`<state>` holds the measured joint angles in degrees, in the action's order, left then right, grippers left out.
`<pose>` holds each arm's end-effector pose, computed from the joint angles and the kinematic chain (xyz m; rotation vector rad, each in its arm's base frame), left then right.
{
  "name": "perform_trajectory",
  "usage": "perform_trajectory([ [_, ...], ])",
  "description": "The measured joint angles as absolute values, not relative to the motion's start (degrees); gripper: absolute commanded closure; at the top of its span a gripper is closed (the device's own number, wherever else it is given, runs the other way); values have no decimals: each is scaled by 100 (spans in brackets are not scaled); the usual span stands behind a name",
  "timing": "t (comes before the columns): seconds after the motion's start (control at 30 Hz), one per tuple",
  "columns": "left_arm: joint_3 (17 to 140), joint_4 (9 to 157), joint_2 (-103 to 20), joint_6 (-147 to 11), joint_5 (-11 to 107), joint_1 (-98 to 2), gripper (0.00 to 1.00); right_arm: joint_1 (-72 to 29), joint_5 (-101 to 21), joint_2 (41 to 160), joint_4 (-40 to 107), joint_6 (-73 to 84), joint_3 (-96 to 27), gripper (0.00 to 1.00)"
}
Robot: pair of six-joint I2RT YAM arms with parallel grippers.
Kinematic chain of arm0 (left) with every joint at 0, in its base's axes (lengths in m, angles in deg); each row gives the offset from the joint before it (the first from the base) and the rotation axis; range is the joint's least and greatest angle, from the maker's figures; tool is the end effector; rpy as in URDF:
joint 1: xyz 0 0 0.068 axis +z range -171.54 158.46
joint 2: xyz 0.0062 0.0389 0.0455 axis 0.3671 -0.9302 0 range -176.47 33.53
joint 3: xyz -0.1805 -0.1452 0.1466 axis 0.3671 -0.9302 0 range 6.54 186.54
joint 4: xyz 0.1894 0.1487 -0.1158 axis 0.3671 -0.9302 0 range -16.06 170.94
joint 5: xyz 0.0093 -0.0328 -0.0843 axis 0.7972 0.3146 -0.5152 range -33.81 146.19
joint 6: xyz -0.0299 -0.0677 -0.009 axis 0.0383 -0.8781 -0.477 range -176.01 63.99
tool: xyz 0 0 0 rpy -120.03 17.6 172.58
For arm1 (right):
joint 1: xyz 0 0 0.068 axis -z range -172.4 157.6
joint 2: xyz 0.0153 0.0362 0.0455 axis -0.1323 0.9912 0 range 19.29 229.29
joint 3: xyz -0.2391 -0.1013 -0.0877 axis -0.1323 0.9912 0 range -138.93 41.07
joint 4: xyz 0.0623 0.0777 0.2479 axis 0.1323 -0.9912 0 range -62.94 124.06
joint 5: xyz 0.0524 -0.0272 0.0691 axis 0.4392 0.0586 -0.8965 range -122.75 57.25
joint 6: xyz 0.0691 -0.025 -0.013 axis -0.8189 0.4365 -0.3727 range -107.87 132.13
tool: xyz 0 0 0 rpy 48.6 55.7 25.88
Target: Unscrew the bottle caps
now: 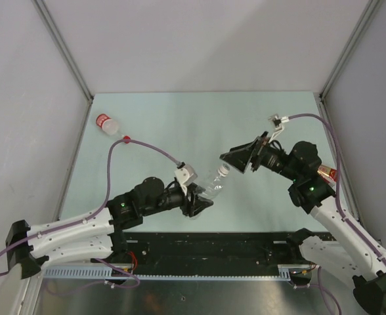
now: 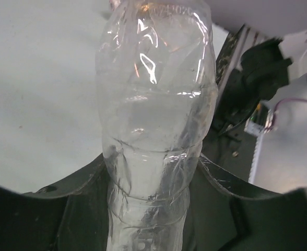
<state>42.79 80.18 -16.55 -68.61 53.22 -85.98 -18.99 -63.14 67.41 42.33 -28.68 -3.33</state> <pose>0.1006 -0.2180 0.2808 0.8839 1.7296 -0.9742 0.1869 0.1289 0.3647 -0.2672 1.6352 1.3142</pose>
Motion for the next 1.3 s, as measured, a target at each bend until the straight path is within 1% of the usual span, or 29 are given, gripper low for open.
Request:
perform_trajectory([
  [0.13, 4001, 8680, -1450, -7368, 5191, -8533, 55, -2555, -6251, 6739, 4093, -2617, -342, 2],
  [0.23, 3991, 8954, -1364, -7578, 5115, -8524, 55, -3079, -6100, 6676, 3975, -2466, -342, 7],
  [0.37, 3991, 9166, -1238, -7744, 4997, -8522, 56, -3490, -5824, 6490, 3838, -2346, -346, 23],
  [0.5, 3991, 9290, -1227, -7862, 4861, -8524, 57, -3647, -5626, 6352, 3809, -2300, -366, 33],
  [0.57, 3991, 9306, -1266, -7928, 4793, -8515, 58, -3678, -5586, 6315, 3814, -2315, -366, 34],
  [0.77, 3991, 9343, -1406, -8129, 4529, -8515, 59, -3724, -5503, 6212, 3829, -2366, -366, 32],
  [0.9, 3991, 9393, -1413, -8225, 4442, -8526, 61, -3735, -5501, 6186, 3905, -2455, -368, 34],
  [0.93, 3991, 9404, -1413, -8256, 4417, -8535, 61, -3735, -5501, 6184, 3916, -2508, -368, 38],
  [1.03, 3991, 9426, -1413, -8317, 4393, -8592, 61, -3735, -5505, 6201, 4015, -2685, -368, 56],
  [1.2, 3988, 9467, -1375, -8586, 4466, -8657, 60, -3728, -5508, 6359, 4284, -2753, -375, 91],
  [1.23, 3984, 9450, -1358, -8603, 4509, -8657, 59, -3726, -5529, 6411, 4340, -2770, -386, 96],
  [1.3, 3951, 9454, -1323, -8616, 4592, -8655, 55, -3726, -5597, 6558, 4393, -2777, -458, 99],
])
